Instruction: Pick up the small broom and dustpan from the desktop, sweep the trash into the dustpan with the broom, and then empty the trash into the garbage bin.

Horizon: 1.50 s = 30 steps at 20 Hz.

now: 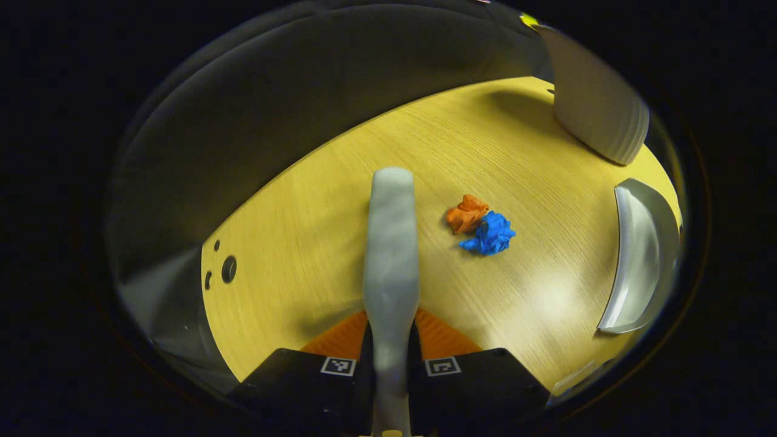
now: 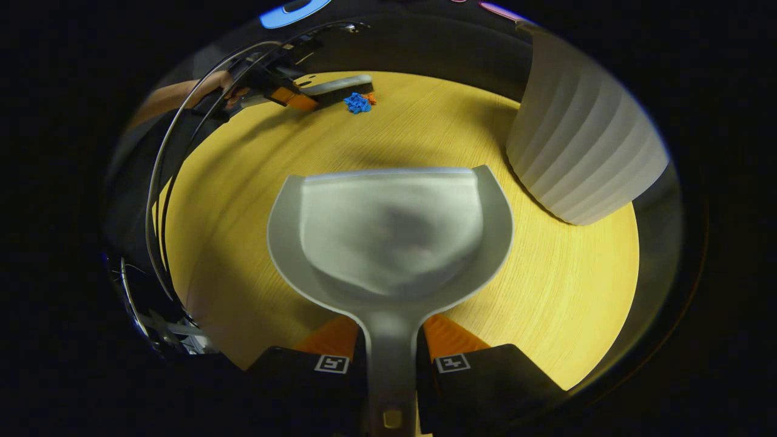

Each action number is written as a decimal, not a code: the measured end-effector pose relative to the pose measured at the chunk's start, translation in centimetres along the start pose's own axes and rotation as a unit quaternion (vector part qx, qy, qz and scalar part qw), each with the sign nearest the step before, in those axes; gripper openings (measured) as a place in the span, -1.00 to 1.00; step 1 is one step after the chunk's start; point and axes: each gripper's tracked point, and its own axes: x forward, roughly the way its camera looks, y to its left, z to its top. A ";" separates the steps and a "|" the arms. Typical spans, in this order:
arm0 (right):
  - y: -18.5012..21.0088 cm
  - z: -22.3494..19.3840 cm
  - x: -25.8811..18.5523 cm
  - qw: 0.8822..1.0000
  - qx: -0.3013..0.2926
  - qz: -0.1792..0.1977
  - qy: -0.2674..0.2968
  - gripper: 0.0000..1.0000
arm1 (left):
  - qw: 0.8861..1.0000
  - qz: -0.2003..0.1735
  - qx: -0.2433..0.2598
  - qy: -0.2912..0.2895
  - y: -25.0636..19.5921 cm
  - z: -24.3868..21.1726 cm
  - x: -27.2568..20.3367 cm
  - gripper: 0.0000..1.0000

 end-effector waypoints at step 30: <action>-0.3 -0.5 -0.1 1.000 -0.016 -0.001 -0.008 -0.18 | 0.960 -0.270 -0.038 -0.068 -20.7 -0.5 -13.7 -0.46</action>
